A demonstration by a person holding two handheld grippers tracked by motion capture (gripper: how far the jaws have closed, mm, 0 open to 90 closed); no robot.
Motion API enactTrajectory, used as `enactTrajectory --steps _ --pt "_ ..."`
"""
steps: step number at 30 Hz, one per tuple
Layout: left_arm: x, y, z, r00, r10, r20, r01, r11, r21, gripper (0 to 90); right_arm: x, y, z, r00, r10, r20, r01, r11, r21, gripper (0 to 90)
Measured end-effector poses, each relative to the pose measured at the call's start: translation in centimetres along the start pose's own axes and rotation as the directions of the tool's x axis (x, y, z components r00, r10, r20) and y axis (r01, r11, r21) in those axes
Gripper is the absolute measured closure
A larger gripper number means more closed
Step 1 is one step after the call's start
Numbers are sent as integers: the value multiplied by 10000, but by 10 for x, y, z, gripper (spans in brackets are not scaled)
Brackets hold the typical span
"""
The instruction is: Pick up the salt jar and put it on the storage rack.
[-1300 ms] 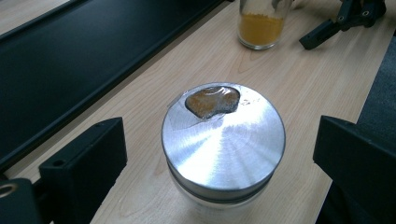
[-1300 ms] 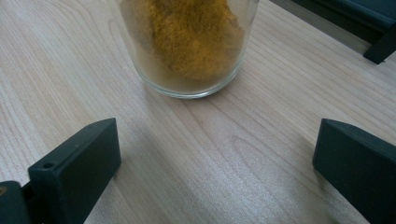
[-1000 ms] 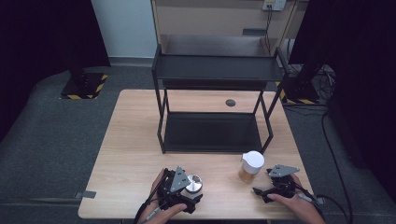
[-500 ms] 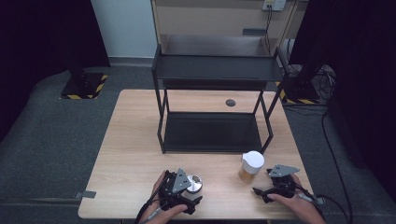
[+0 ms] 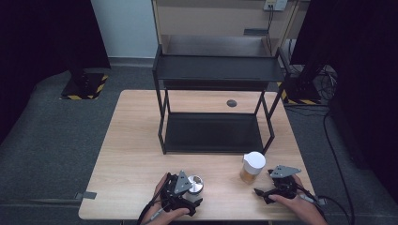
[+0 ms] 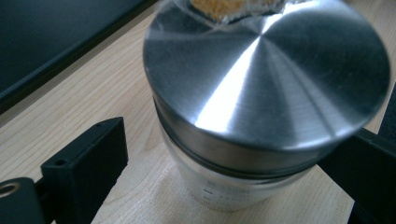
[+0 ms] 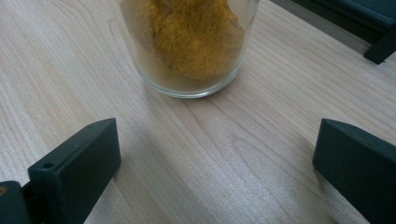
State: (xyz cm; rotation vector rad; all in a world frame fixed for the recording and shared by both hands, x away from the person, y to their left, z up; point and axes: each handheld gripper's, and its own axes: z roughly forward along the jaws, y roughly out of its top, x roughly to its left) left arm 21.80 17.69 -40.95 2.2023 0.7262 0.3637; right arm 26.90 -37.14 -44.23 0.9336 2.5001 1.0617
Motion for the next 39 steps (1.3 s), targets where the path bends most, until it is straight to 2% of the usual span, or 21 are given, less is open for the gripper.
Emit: enactTrajectory --steps 2,13,19,24,31,37,39 --pt "-1 0 1 10000 -4 -83 4 10000 17 34 0 0 0 10000 1 0 -1 10000 -1 18" --pt "1 -3 6 9999 27 103 -28 10000 20 50 0 0 0 10000 -2 1 2 10000 -1 19" --pt "5 -6 7 9997 -72 224 75 9999 -128 116 0 0 0 10000 2 0 -2 10000 -1 18" --pt "7 -8 7 9998 -27 207 32 9997 -240 143 0 0 0 10000 -1 1 1 10000 -2 18" --pt "5 -7 10 9993 140 334 -135 9998 -150 159 0 0 0 10000 -2 0 2 10000 -3 18" --pt "9 -8 12 9986 138 501 -132 9998 -124 229 0 0 0 10000 0 0 0 10000 -2 18" --pt "13 -10 12 9975 102 693 -89 9998 -187 269 0 0 0 10000 -1 1 1 10000 -2 18"
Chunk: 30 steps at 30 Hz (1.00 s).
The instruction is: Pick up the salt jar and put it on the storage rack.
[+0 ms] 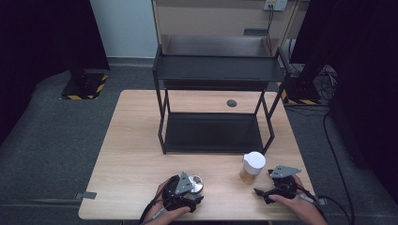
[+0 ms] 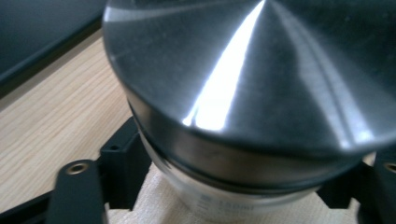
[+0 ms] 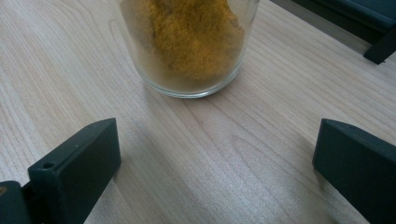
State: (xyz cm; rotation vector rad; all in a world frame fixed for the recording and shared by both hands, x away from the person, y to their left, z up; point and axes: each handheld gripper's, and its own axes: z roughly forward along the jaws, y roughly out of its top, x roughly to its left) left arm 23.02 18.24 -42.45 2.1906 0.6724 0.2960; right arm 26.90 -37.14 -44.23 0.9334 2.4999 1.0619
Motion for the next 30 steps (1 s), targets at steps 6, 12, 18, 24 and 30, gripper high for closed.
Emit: enactTrajectory --steps 6,12,18,24,30 --pt "-2 -2 0 10000 42 -54 -43 10000 -68 294 0 0 0 10000 -1 0 1 10000 1 18" --pt "-4 3 0 9995 311 -102 -310 9995 62 295 0 0 0 10000 0 0 0 10000 1 18" --pt "-4 4 -2 9989 464 -102 -464 9989 75 295 0 0 0 10000 -2 0 2 10000 0 18" --pt "2 3 -4 9986 534 16 -534 9986 23 295 0 0 0 10000 -7 -8 7 10000 -1 18" --pt "6 2 -10 9982 604 62 -602 9979 -233 295 0 0 0 10000 -11 -14 11 10000 1 18"
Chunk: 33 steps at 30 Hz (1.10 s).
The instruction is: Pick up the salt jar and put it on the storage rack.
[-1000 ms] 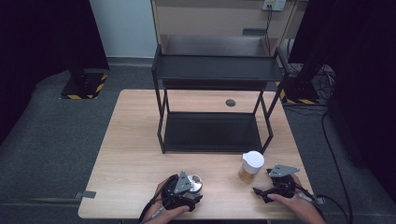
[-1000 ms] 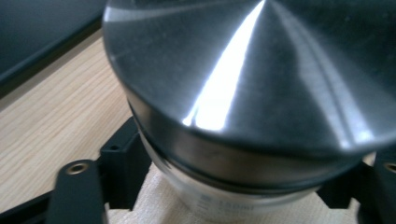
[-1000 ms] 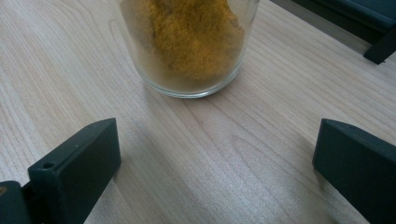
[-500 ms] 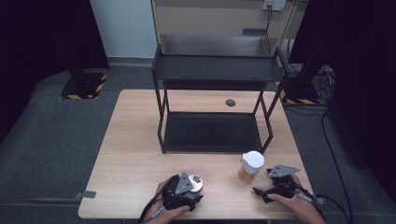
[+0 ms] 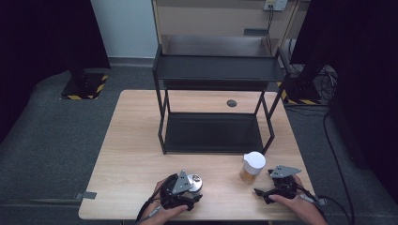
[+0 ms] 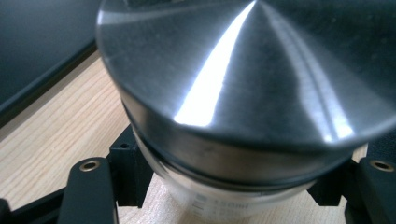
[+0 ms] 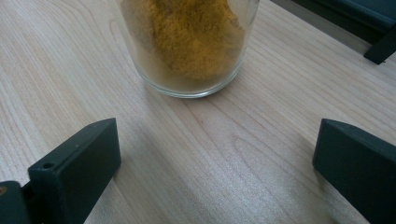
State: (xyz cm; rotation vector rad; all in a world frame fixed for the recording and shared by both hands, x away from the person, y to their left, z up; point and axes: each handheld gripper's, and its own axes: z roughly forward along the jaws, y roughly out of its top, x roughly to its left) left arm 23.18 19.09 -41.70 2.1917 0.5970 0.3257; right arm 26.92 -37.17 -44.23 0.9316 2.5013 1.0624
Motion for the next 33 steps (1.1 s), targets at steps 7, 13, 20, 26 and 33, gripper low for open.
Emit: enactTrajectory --steps 7,13,20,26,33 --pt "8 -1 -3 9999 94 109 -93 9999 -116 295 0 0 0 10000 -2 -2 2 10000 -1 18" --pt "15 -2 -4 9997 90 227 -85 9997 -208 295 0 0 0 10000 -11 -8 11 10000 -4 18" --pt "26 2 -6 9998 64 196 -57 9994 -356 295 0 0 0 10000 -8 -6 8 10000 -1 18" --pt "38 8 -9 9995 141 278 -128 9987 -494 295 0 0 0 10000 -10 -5 10 10000 -3 18" --pt "52 23 -9 9987 329 378 -304 9974 -652 295 0 0 0 10000 -11 -5 11 10000 -1 18"
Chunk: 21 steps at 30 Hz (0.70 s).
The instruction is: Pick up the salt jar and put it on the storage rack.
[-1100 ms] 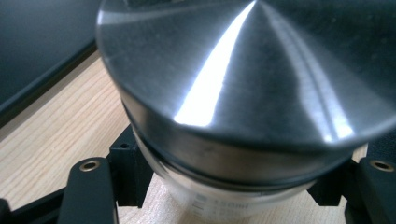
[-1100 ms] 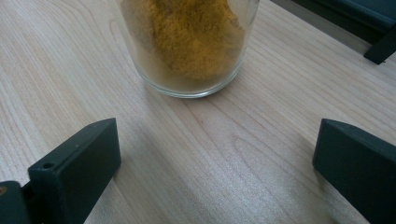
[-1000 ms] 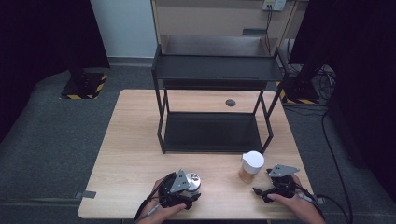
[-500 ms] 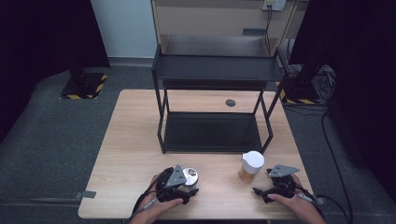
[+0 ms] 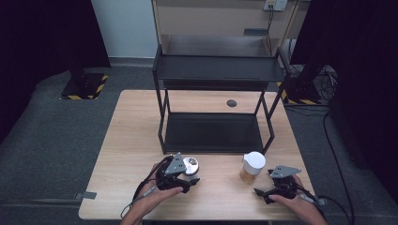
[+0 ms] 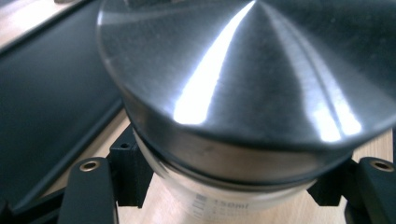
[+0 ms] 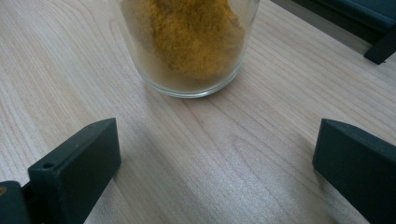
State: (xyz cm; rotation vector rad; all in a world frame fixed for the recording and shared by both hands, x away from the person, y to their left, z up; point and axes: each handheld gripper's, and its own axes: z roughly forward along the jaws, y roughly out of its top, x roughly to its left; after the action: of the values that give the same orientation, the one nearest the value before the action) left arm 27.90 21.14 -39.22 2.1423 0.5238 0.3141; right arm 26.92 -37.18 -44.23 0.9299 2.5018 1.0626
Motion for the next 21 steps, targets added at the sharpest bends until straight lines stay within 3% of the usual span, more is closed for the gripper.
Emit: enactTrajectory --steps 21 --pt "43 86 -8 9961 783 416 -777 9968 -164 295 0 0 0 10000 -3 0 3 10000 0 18"
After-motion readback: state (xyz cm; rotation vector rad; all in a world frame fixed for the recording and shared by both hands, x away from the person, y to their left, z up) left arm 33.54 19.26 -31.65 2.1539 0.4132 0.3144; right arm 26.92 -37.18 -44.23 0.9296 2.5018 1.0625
